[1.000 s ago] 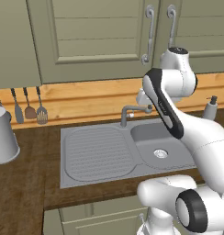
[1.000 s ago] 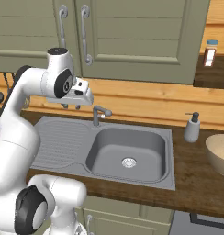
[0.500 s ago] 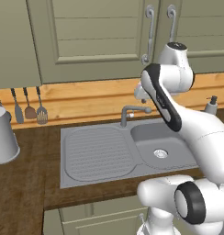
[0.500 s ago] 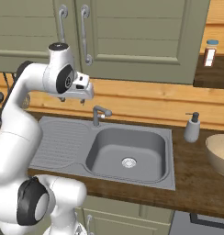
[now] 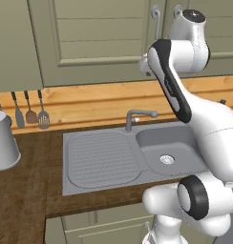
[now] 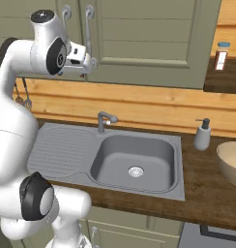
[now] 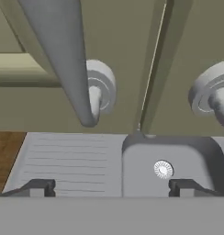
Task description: Open the cabinet, pick up the bread from the cabinet and place it in the basket. Then move the basket to the dining counter.
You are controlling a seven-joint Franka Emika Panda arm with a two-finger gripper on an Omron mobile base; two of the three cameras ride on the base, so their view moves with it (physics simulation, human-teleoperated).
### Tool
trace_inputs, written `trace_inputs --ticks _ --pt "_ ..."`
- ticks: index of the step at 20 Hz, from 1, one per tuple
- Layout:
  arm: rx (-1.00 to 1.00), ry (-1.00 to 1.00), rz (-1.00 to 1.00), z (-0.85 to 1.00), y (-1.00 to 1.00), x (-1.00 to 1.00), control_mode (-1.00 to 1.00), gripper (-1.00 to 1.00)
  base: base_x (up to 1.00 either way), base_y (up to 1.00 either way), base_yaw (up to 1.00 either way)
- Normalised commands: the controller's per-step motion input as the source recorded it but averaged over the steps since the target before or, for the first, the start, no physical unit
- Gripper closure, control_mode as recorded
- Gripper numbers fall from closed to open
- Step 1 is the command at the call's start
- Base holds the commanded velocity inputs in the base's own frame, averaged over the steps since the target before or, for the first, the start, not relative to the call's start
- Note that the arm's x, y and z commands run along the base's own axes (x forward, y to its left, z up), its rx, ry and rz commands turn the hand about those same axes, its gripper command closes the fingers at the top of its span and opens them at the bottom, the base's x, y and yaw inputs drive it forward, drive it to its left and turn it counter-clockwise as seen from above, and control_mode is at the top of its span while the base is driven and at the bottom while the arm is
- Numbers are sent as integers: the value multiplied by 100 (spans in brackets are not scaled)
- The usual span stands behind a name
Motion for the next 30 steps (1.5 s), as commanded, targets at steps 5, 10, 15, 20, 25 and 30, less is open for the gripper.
trace_inputs --ticks 5,10,15,20,25,30 --pt "0 -36 -5 100 0 3 -100 -100 0 0 0" --pt "1 -25 -4 88 27 0 -100 -100 0 0 0" --pt "-1 -1 -1 9 4 37 -100 -100 0 0 0" --pt "-3 -3 -2 -3 -7 24 -100 -100 0 0 0" --pt "0 -4 -5 -10 -5 20 -100 -100 0 0 0" --pt "0 -3 -1 -13 0 54 -100 -100 0 0 0"
